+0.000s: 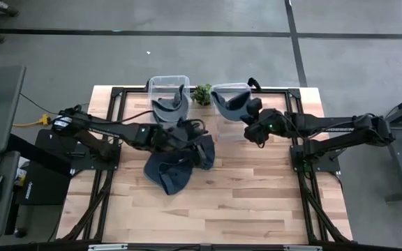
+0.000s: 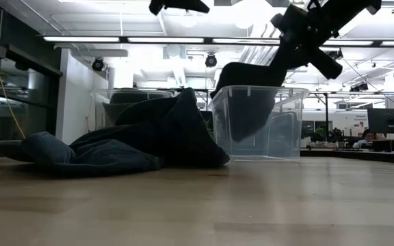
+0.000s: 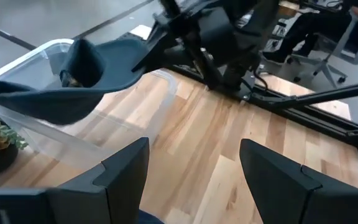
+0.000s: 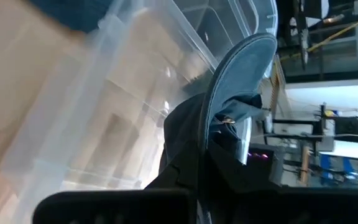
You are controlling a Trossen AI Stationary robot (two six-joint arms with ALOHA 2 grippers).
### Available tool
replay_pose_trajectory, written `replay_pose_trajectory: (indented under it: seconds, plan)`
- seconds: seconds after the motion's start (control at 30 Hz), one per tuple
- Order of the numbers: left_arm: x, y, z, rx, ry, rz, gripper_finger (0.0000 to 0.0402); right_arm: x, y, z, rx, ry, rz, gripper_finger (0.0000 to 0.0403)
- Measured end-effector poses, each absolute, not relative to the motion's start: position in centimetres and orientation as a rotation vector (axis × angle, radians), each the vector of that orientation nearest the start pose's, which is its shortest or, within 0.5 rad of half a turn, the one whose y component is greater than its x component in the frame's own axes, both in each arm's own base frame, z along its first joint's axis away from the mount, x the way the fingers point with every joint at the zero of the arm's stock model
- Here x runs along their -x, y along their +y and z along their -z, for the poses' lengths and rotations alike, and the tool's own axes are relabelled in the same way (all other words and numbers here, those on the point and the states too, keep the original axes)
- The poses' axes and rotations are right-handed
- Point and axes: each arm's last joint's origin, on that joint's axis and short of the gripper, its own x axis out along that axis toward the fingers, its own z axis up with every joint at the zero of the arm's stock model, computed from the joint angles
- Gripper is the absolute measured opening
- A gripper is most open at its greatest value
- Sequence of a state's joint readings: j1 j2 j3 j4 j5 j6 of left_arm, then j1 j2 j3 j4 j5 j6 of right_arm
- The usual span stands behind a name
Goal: Pick & Place hat
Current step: Put the bottom blue cap into the right transparent bin
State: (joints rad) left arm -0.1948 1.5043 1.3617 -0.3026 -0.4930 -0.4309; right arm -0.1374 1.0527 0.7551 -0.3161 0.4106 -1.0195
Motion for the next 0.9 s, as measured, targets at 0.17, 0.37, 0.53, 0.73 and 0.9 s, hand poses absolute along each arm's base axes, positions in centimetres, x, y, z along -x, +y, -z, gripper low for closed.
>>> replay_pose_trajectory:
  seconds: [0.17, 0.37, 0.53, 0.73, 0.9]
  plan:
    - [-33.1, -6.4, -35.2, 0.263, 0.34, -0.376, 0.0247, -21.7, -4.4, -26.0, 1.021, 0.842, 0.141, 0.0003]
    - [-33.0, -7.6, -35.0, 0.26, 0.328, -0.388, 0.0247, -22.5, -5.0, -25.0, 1.023, 0.89, 0.137, 0.0002]
    - [-32.9, -8.2, -35.1, 0.258, 0.324, -0.381, 0.0247, -23.3, -5.7, -24.1, 1.041, 0.922, 0.135, 0.0006]
    - [-32.8, -8.4, -35.0, 0.273, 0.322, -0.382, 0.0247, -23.7, -6.0, -23.2, 1.09, 1.01, 0.155, 0.0007]
    - [-32.8, -8.4, -35.0, 0.274, 0.322, -0.382, 0.0247, -23.6, -6.0, -23.5, 1.095, 1.007, 0.182, 0.0029]
